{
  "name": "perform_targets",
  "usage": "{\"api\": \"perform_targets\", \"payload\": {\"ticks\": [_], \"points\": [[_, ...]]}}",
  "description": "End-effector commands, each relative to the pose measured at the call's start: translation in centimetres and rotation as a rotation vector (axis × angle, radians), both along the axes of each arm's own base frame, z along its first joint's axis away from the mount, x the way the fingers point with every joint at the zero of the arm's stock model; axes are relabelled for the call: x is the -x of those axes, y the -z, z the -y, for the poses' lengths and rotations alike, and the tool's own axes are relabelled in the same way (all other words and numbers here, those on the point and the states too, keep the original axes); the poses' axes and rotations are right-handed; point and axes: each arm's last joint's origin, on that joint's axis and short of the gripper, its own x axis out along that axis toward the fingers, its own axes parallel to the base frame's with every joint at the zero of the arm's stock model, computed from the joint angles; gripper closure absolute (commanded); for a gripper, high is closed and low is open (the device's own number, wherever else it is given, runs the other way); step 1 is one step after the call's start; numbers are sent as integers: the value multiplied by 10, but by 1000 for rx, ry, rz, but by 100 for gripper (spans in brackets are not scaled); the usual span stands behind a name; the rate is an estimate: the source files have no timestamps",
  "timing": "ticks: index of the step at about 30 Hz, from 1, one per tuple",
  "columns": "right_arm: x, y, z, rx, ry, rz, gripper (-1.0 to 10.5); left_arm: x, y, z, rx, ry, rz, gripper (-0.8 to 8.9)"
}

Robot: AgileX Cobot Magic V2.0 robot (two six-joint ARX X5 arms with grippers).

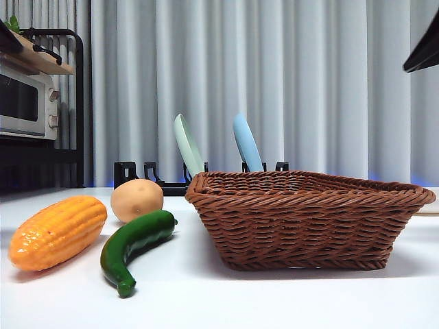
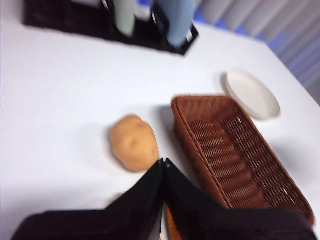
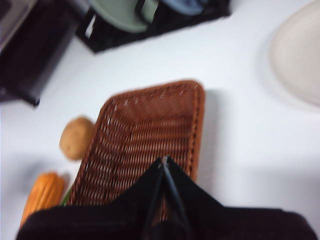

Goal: Pick up the basket,pick up the corn from the table,pick up the potato from the table,pick up the cucumber from the table,put all items into the basket

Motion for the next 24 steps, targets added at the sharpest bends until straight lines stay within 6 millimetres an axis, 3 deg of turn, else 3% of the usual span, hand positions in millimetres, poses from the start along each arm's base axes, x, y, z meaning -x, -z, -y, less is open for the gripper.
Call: {"api": "perform_targets", "payload": {"ticks": [1,3,7,8,15,24], "points": [[-8,-1,-1,69,-66,-20,944,-8,1,1,-12,53,-28,812],[-13,-2,-1,86,-80,-45,893,-12,3,1,-8,65,-59,789],[-17,-2,-1,93,-79,-55,604,-15,6,2,-1,75,-81,447],[-18,-1,-1,94,-78,-57,591,-15,6,2,0,75,-83,428],[-30,7,-4,97,-83,-81,600,-15,6,4,0,84,-80,432],[-77,33,-19,114,-144,-224,604,-15,6,5,-1,89,-78,432]]}}
